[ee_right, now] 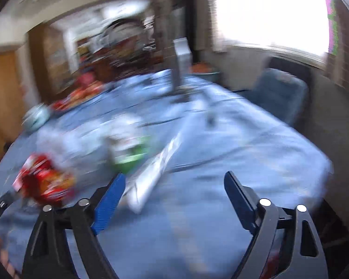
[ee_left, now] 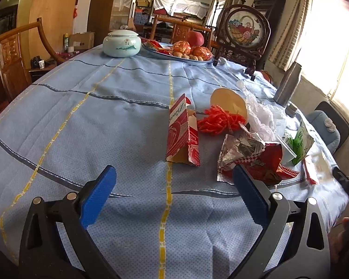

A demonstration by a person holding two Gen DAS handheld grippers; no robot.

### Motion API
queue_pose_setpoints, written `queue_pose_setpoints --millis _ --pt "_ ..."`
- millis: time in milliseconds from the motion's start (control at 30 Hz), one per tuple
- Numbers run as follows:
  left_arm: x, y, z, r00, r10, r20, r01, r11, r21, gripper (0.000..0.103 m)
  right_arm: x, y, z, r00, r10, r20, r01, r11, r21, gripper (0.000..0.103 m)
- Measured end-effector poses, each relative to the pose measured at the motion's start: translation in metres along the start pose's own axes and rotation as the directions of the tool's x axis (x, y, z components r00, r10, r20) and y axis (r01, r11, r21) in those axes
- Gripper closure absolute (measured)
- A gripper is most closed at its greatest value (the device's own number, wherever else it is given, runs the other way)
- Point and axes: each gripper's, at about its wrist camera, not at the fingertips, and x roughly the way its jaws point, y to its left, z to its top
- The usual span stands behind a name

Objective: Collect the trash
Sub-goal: 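Grasp the white card with red edge with the right tool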

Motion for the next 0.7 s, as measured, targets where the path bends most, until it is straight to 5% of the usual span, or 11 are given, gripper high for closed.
queue_pose_setpoints --millis 133,300,567,633,667,700 --pt "0.001 -0.006 0.0 1.0 0.005 0.0 -0.005 1.0 0.019 0.007 -0.007 -0.024 0.001 0.995 0.098 -0.007 -0.098 0.993 0.065 0.02" --pt "0.001 -0.01 -0.001 0.999 0.035 0.009 -0.035 0.999 0.036 0.007 0.007 0.003 -0.008 0.988 0.137 -0.067 -0.138 0.99 -0.008 0.02" --pt "0.001 -0.012 -0.002 0.999 0.034 0.005 -0.034 0.998 0.05 0.007 0.04 0.059 -0.017 0.992 0.0 -0.128 -0.025 0.981 -0.19 0.008" --pt "0.001 -0.012 -0.002 1.0 0.03 0.006 -0.03 0.998 0.056 0.007 0.044 0.054 -0.018 0.991 0.001 -0.131 -0.024 0.985 -0.171 0.016" --pt "0.001 -0.013 -0.002 1.0 0.031 0.006 -0.031 0.998 0.057 0.007 0.046 0.05 -0.018 0.991 0.01 -0.132 -0.031 0.987 -0.16 0.038" --pt "0.001 -0.013 -0.002 0.999 0.032 0.006 -0.032 0.998 0.059 0.007 0.044 0.041 -0.017 0.991 0.042 -0.129 -0.058 0.991 -0.124 0.039"
